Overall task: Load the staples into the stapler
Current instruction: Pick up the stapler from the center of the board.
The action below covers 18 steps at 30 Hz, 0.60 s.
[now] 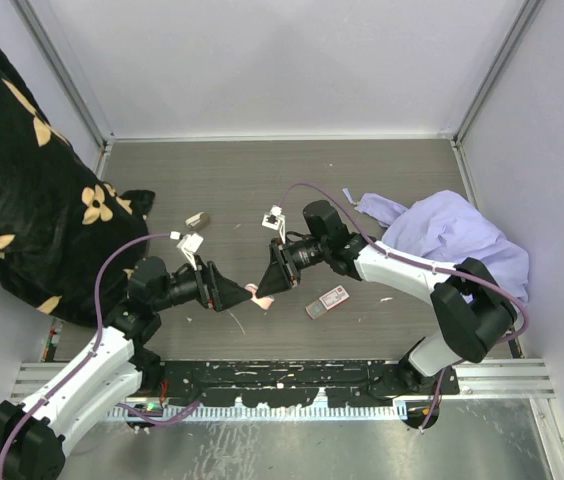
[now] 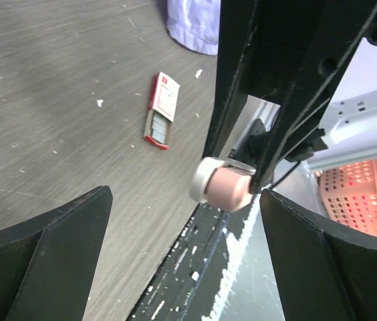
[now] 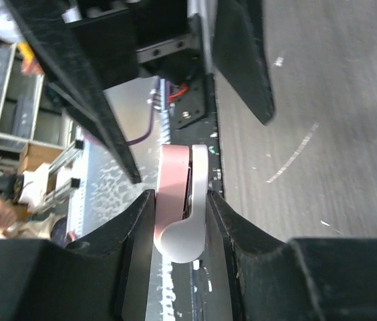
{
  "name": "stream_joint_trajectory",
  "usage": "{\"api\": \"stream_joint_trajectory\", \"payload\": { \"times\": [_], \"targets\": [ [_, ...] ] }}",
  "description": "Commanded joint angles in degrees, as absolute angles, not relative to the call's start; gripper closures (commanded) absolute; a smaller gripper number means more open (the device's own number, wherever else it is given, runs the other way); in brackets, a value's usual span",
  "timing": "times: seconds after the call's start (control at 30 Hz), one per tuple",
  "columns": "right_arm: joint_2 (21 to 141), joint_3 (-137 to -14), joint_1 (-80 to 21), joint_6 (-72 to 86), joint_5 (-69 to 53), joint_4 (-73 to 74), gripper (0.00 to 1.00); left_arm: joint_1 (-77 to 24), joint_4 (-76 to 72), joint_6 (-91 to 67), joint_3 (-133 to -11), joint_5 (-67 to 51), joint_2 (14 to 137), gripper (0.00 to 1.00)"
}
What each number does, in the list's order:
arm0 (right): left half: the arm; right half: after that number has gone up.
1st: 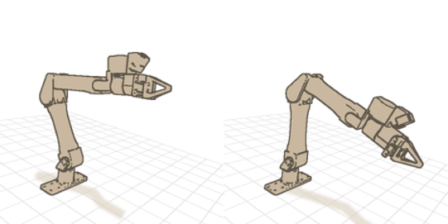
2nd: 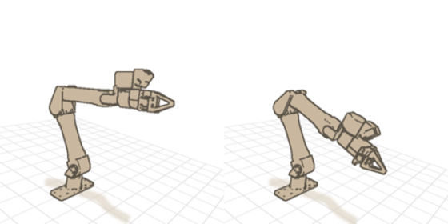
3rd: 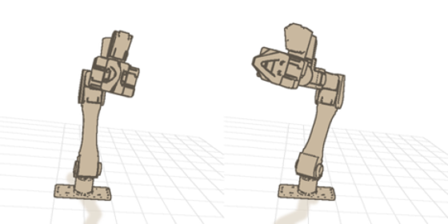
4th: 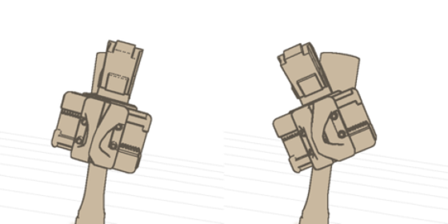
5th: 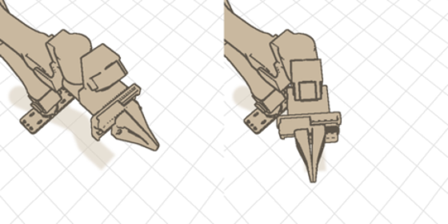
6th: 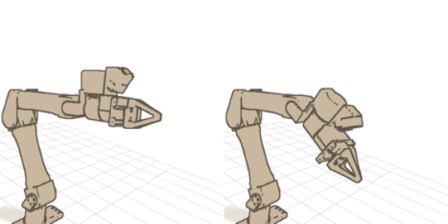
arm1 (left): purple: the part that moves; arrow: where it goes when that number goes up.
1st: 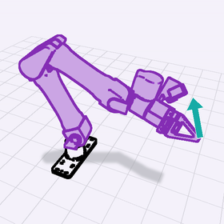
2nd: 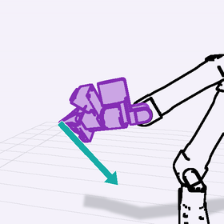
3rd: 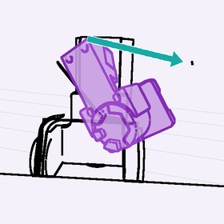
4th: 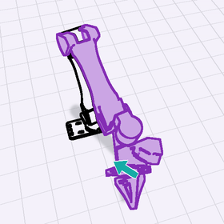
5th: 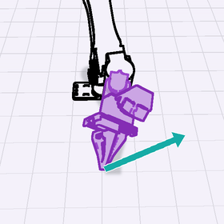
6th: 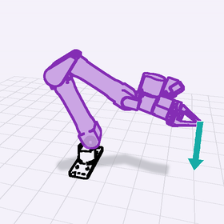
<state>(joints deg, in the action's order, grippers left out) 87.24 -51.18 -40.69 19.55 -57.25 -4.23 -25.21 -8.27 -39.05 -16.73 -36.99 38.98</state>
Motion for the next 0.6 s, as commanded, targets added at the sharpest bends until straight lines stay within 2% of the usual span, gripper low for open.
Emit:
{"api": "stream_joint_trajectory", "payload": {
  "times": [0.0, 0.07, 0.17, 0.3, 0.57],
  "targets": [
    [83.98, -51.35, -40.53, 22.27, -68.55, -11.91, 0.85, -25.22, -10.27, -44.89, -19.60, -44.25, 38.62, 0.06],
    [83.92, -51.23, -40.59, 23.20, -69.47, -13.06, 0.85, -25.22, -13.10, -46.88, -19.41, -47.31, 39.71, 0.11],
    [84.02, -51.49, -40.60, 23.38, -70.80, -13.27, 0.85, -25.23, -14.53, -48.84, -19.46, -48.65, 41.25, 0.28],
    [84.02, -51.60, -40.61, 23.16, -71.19, -13.18, 0.85, -25.23, -16.71, -50.94, -19.58, -49.46, 43.14, 0.41],
    [85.04, -52.39, -41.02, 22.66, -71.02, -12.76, 0.87, -27.29, -17.88, -51.75, -20.35, -49.28, 46.18, 0.48]
  ]
}}
